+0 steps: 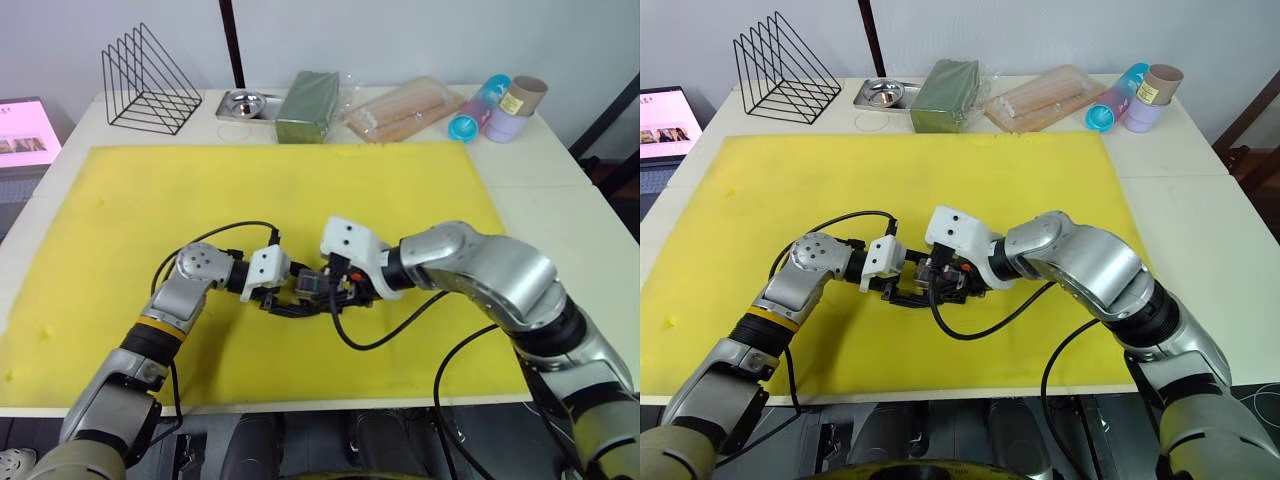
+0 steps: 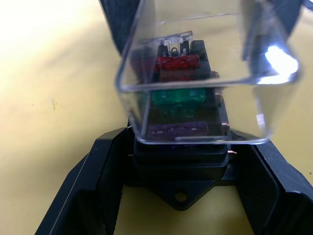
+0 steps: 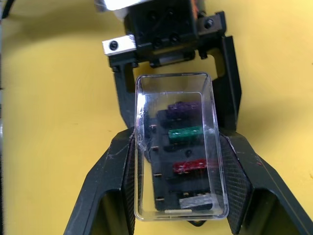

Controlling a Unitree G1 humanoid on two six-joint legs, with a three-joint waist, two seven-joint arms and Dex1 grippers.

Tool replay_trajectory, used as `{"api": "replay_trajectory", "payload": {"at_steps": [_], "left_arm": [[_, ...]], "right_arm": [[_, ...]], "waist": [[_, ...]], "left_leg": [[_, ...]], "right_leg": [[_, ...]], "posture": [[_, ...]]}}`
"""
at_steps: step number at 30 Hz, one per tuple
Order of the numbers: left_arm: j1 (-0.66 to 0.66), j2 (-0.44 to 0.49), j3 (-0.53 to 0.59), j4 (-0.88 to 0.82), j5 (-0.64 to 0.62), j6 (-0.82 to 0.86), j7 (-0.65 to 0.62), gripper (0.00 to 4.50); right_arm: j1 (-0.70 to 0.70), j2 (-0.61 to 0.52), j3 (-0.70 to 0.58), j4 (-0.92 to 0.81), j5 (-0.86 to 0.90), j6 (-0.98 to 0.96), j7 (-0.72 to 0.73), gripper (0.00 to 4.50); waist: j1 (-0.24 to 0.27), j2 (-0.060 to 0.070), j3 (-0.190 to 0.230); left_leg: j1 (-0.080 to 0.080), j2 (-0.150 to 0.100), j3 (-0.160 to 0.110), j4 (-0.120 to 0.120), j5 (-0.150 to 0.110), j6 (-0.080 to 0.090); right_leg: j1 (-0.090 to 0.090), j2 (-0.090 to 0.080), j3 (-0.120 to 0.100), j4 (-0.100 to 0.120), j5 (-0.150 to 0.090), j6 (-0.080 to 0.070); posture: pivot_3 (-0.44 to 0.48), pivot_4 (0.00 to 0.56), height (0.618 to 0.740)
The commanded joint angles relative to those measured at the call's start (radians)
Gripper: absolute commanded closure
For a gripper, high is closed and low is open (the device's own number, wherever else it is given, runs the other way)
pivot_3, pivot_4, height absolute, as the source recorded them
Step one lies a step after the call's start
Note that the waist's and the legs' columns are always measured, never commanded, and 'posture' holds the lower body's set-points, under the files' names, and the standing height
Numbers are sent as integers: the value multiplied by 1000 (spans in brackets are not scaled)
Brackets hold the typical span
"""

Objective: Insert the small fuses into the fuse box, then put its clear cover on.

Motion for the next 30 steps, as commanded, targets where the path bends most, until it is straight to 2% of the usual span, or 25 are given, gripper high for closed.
{"api": "replay_trajectory", "payload": {"at_steps": [1,30], "left_arm": [[-5,-1,12,0,17,-10,3,1692],[-2,-13,14,13,30,-10,12,1692]], "right_arm": [[-27,-11,-13,-8,-17,-24,0,2677],[19,-28,34,14,-25,-55,34,2677]], "waist": [[0,0,0],[1,0,0]], "left_leg": [[0,0,0,0,0,0],[0,0,0,0,0,0]], "right_leg": [[0,0,0,0,0,0],[0,0,0,0,0,0]], "posture": [[0,150,740],[0,150,740]]}}
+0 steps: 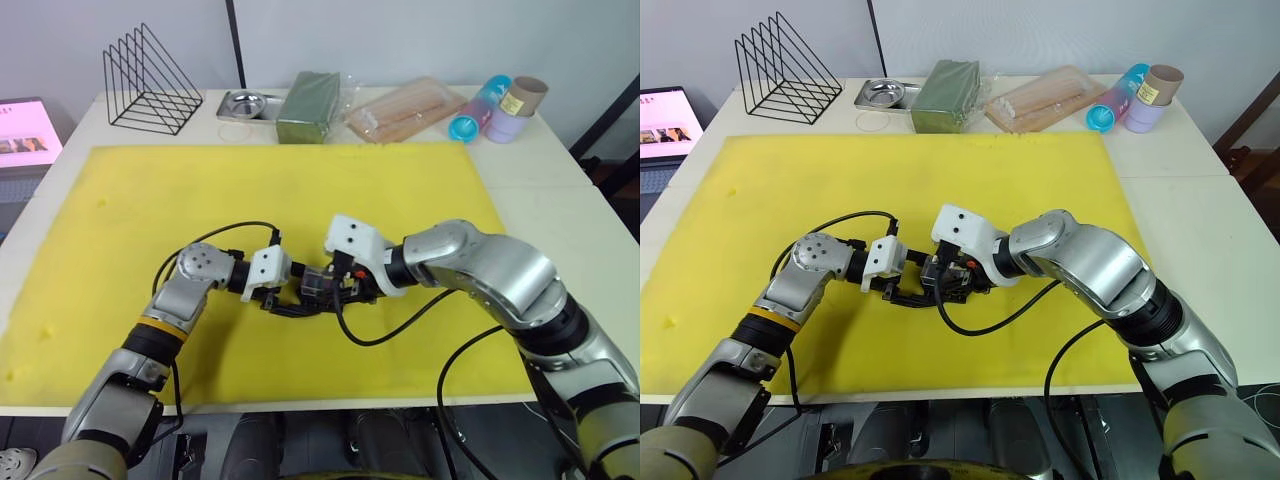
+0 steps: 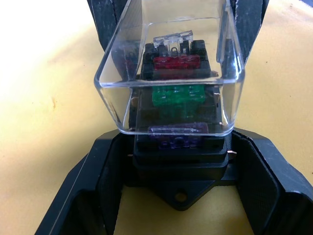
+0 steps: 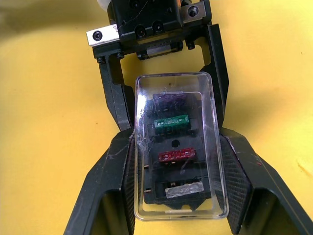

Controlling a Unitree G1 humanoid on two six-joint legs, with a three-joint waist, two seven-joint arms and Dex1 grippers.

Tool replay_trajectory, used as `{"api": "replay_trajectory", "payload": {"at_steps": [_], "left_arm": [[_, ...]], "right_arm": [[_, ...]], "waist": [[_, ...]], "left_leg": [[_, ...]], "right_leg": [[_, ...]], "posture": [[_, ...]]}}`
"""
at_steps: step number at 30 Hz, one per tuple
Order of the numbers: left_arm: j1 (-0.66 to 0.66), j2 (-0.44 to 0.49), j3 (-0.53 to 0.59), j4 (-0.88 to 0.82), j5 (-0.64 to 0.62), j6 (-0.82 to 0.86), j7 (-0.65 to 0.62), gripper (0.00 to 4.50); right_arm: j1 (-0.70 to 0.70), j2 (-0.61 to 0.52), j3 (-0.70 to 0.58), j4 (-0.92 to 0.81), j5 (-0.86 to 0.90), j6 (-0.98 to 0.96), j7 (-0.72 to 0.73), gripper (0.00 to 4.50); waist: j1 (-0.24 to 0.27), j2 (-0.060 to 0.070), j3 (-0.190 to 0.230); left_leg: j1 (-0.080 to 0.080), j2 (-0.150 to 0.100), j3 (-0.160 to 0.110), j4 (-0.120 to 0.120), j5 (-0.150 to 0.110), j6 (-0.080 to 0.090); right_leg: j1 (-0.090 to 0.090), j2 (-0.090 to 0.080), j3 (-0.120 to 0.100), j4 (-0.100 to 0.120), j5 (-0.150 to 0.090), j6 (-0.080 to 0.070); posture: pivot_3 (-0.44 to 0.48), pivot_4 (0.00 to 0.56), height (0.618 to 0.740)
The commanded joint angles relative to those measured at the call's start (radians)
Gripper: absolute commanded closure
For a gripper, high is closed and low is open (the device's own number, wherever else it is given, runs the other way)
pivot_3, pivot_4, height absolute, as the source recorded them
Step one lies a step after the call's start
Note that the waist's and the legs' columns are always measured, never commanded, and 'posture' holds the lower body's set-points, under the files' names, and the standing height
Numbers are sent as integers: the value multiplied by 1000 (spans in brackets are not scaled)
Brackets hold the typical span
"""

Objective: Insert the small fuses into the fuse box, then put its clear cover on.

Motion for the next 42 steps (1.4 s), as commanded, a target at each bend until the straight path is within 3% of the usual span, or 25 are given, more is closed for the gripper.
{"api": "replay_trajectory", "payload": {"at_steps": [1,27,32,42], "left_arm": [[-2,-4,8,6,18,-12,6,1692],[0,-10,5,-2,21,-7,14,1692],[0,-12,5,-5,21,-3,16,1692],[6,-15,3,-13,18,3,17,1692]], "right_arm": [[13,-9,30,-1,-13,-27,18,2677],[-2,-4,24,12,-45,-58,63,2677],[-5,2,25,18,-57,-61,60,1026],[-26,9,2,36,-60,-61,49,1026]], "waist": [[0,0,0],[1,0,0],[3,0,0],[4,0,0]], "left_leg": [[0,0,0,0,0,0],[0,0,0,0,0,0],[0,0,0,0,0,0],[0,0,0,1,0,0]], "right_leg": [[0,0,0,0,0,0],[0,0,0,0,0,0],[0,0,0,0,0,0],[0,0,0,0,0,0]], "posture": [[0,150,740],[0,150,740],[0,150,740],[0,150,740]]}}
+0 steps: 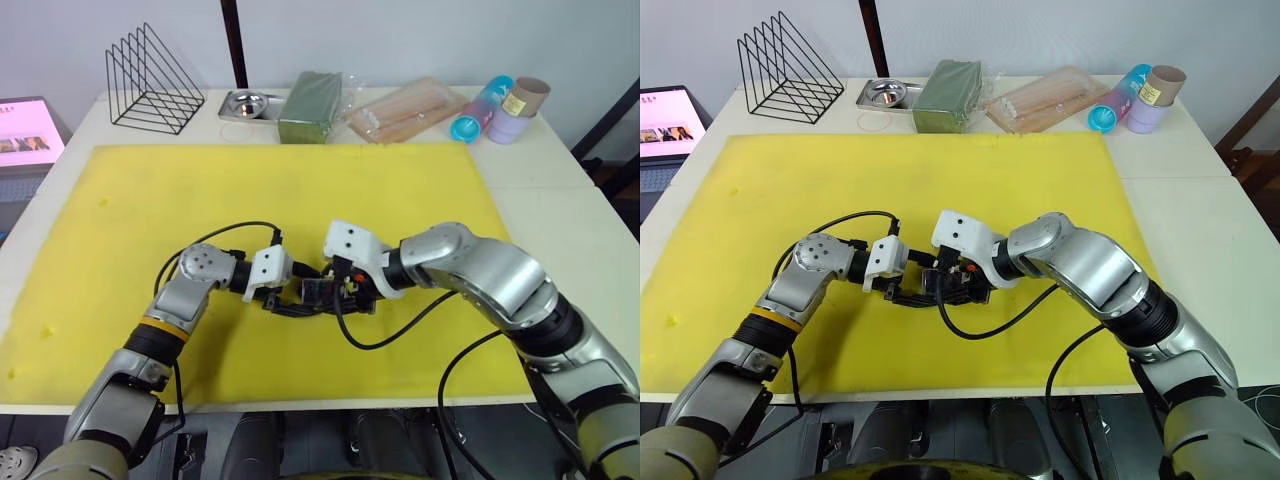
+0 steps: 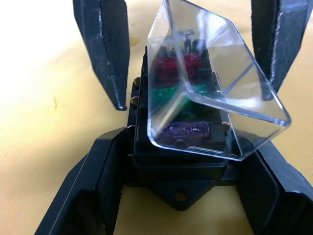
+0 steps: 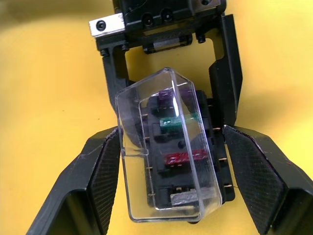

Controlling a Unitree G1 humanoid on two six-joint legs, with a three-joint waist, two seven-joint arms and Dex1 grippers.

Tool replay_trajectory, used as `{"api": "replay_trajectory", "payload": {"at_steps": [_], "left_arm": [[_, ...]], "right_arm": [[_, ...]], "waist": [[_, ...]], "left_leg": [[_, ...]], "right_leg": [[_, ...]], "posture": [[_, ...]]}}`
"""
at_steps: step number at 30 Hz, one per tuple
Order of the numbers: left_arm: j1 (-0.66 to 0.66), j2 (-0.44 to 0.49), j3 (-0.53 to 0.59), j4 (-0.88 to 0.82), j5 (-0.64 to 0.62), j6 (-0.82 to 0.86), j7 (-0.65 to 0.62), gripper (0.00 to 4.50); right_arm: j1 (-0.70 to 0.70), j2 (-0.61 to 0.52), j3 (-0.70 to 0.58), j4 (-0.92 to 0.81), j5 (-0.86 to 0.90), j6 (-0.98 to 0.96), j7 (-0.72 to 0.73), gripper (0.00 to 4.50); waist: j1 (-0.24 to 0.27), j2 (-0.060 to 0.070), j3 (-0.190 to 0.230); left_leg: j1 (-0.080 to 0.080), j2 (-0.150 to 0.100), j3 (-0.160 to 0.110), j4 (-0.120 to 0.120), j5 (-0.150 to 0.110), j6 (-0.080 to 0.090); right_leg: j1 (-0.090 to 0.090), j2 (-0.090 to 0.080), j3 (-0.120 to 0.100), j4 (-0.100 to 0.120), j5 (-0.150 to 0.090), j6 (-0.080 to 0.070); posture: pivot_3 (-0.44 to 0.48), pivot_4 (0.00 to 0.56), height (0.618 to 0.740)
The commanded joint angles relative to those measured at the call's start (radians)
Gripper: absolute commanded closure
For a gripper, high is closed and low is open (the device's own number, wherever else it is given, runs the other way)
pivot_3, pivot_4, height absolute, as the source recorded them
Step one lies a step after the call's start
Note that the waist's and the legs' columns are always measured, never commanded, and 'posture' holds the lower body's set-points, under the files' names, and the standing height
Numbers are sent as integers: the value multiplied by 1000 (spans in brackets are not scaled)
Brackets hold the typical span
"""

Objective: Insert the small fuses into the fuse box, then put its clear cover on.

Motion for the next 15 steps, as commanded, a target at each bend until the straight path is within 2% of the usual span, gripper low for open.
{"api": "replay_trajectory", "payload": {"at_steps": [1,15], "left_arm": [[6,-6,3,-13,16,1,8,1692],[5,-11,1,-20,14,7,13,1692]], "right_arm": [[-37,4,-32,-2,-6,-11,-1,1026],[-60,-13,-54,-7,6,-9,20,1026]], "waist": [[0,0,0],[2,0,0]], "left_leg": [[0,0,0,0,0,0],[0,0,0,0,0,0]], "right_leg": [[0,0,0,0,0,0],[0,0,0,0,0,0]], "posture": [[0,150,740],[0,150,740]]}}
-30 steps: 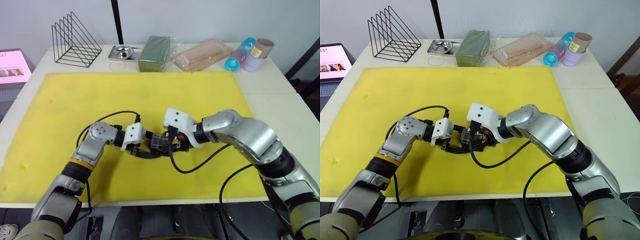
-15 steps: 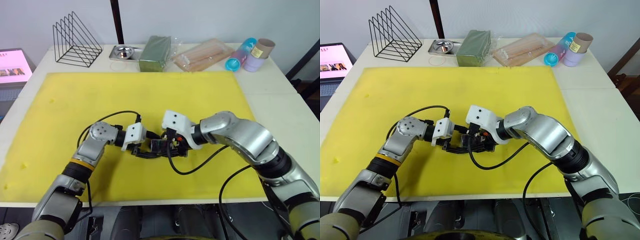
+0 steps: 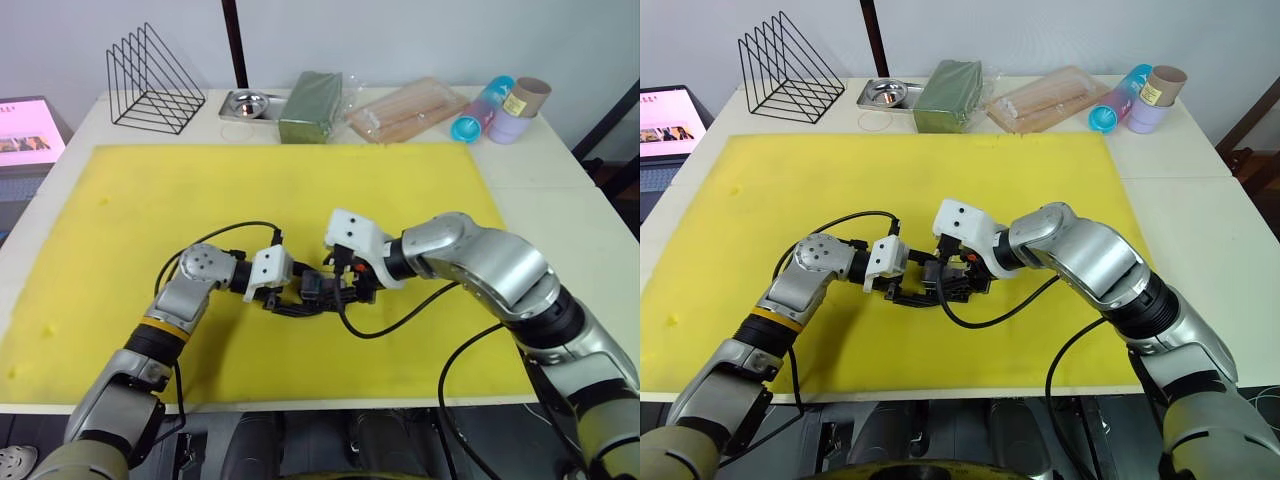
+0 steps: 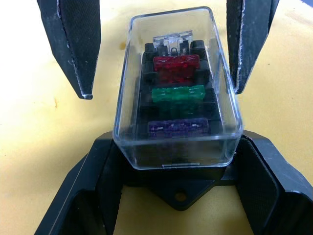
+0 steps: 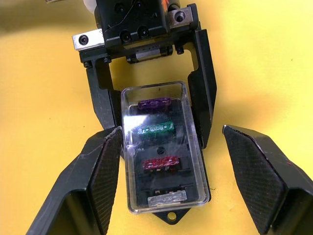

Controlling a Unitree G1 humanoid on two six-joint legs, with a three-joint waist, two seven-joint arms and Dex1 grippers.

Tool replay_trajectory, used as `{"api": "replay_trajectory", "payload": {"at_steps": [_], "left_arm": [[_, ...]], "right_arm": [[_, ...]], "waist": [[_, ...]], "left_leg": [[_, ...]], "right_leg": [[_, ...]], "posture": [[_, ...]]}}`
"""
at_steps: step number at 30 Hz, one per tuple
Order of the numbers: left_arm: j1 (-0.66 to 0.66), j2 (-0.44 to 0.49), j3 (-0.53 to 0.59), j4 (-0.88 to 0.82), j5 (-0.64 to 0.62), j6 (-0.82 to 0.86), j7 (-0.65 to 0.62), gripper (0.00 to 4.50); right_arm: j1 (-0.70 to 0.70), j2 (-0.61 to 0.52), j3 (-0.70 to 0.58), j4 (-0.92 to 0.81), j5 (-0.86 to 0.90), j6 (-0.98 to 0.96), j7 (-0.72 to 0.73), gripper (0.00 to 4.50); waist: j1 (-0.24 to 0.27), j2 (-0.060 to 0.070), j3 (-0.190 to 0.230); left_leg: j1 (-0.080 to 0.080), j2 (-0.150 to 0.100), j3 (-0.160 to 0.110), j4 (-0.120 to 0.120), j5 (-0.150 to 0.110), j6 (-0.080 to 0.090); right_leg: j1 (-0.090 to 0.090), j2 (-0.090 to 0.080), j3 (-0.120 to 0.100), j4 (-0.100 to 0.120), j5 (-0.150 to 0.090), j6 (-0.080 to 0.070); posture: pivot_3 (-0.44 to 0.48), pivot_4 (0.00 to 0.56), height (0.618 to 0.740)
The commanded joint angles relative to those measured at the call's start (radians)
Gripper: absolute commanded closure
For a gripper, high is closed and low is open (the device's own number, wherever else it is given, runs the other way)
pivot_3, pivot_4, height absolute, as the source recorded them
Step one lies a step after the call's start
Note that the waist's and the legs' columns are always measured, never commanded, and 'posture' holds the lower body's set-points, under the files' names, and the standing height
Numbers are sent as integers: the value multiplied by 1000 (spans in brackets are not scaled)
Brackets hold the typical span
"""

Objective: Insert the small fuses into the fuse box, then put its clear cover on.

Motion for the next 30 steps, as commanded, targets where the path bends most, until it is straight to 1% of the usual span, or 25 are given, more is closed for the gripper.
{"api": "replay_trajectory", "payload": {"at_steps": [1,6,12,16,17,18,19,22,24,26,27,30], "left_arm": [[4,-8,2,-18,15,4,8,1692],[1,-9,3,-17,15,6,9,1692],[-3,-10,4,-13,15,6,10,1692],[-3,-10,6,-14,14,7,10,1692],[-2,-9,6,-15,14,7,10,1692],[-3,-10,6,-14,14,7,10,1692],[-3,-10,6,-14,14,8,10,1692],[-5,-11,6,-13,14,8,7,1692],[-5,-10,6,-12,14,8,6,1692],[-5,-9,6,-12,15,7,6,1692],[-5,-9,6,-12,15,6,5,1692],[-5,-8,5,-12,18,6,6,1692]], "right_arm": [[-26,-5,-43,-34,11,-3,8,1026],[-29,-14,-75,-54,29,8,14,1026],[-30,-41,-175,-93,80,8,39,1026],[16,-39,-241,-122,110,-36,42,1026],[30,-37,-251,-130,114,-52,41,1395],[59,-35,-256,-141,107,-90,38,1590],[94,-31,-258,-151,96,-138,37,1898],[168,5,-284,-147,88,-228,13,2983],[192,13,-290,-136,79,-262,5,3619],[209,20,-298,-130,81,-286,-1,4353],[218,23,-304,-128,86,-295,-2,4450],[235,31,-319,-131,106,-309,-2,4450]], "waist": [[0,0,0],[1,0,0],[3,0,0],[6,0,0],[7,0,0],[10,0,0],[12,0,0],[16,0,0],[17,0,0],[17,0,0],[17,0,0],[18,0,0]], "left_leg": [[0,0,0,0,0,0],[0,0,0,0,0,0],[0,0,0,0,0,0],[0,0,0,0,0,0],[0,0,0,0,0,0],[0,0,0,0,0,0],[0,0,0,0,0,0],[0,0,1,0,0,0],[0,0,1,0,0,0],[0,0,1,1,0,0],[0,0,1,1,0,0],[0,0,1,0,0,0]], "right_leg": [[0,0,0,0,0,0],[0,0,0,0,0,0],[0,0,0,0,0,0],[0,0,0,0,0,0],[0,0,0,0,0,0],[0,0,0,0,0,0],[0,0,0,0,0,0],[0,1,0,0,0,0],[0,1,0,1,0,0],[0,1,0,1,0,0],[0,1,0,1,0,0],[0,1,0,1,0,0]], "posture": [[0,150,740],[0,150,740],[0,150,740],[0,150,740],[0,150,740],[0,150,740],[0,150,740],[0,150,740],[0,150,740],[0,150,740],[0,150,740],[0,150,740]]}}
